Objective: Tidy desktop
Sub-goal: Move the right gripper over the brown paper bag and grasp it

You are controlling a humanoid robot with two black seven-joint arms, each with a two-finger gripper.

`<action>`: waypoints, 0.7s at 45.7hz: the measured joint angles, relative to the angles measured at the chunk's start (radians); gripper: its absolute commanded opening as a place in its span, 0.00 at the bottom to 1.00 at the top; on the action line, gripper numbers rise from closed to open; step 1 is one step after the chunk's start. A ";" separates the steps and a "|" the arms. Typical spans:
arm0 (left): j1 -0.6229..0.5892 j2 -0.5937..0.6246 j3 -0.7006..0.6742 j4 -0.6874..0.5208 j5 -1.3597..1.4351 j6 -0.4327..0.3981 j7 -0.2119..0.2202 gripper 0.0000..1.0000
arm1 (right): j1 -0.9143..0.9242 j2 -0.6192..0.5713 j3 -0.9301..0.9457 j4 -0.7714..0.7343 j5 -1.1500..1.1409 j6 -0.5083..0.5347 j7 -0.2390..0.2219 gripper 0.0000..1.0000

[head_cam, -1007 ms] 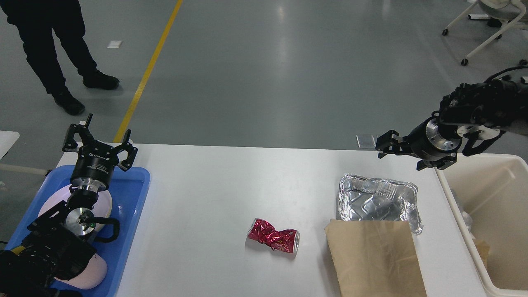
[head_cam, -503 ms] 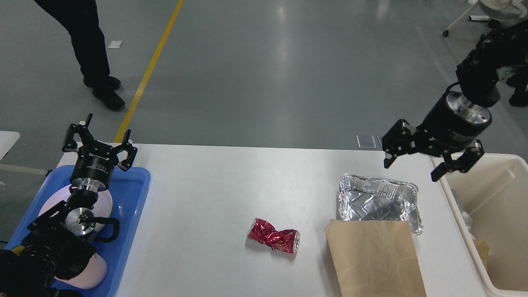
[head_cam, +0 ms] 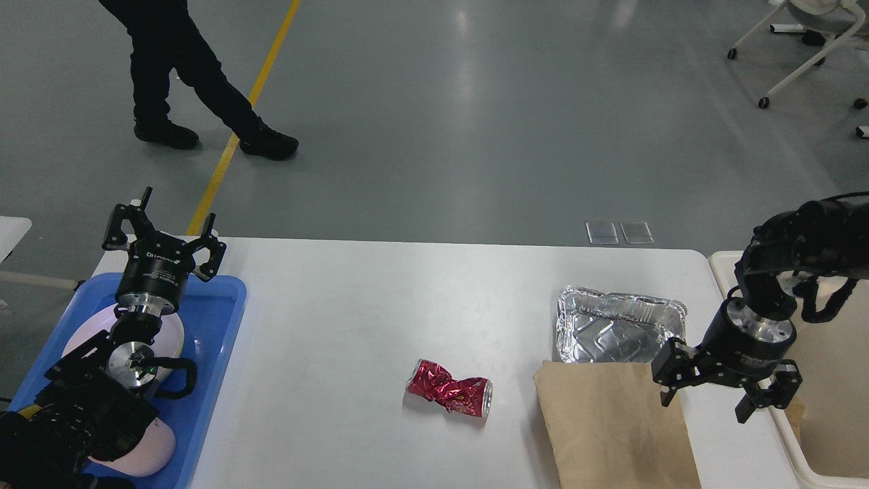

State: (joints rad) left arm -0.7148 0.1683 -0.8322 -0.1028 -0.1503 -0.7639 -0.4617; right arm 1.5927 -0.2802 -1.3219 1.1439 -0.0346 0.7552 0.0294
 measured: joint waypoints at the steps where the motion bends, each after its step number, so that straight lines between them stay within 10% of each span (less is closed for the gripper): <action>1: 0.000 0.000 0.000 0.000 0.000 0.000 0.000 0.96 | -0.019 0.000 0.010 -0.012 -0.001 -0.004 0.000 1.00; 23: 0.000 0.000 0.000 0.000 0.000 0.000 0.000 0.96 | -0.294 0.005 0.078 -0.262 -0.002 -0.078 0.000 1.00; 32: 0.000 0.000 0.000 0.000 0.000 0.000 0.000 0.96 | -0.299 0.004 0.089 -0.261 -0.002 -0.108 0.000 0.71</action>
State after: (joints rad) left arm -0.7148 0.1684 -0.8320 -0.1028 -0.1503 -0.7639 -0.4617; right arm 1.2933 -0.2760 -1.2325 0.8831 -0.0369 0.6476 0.0290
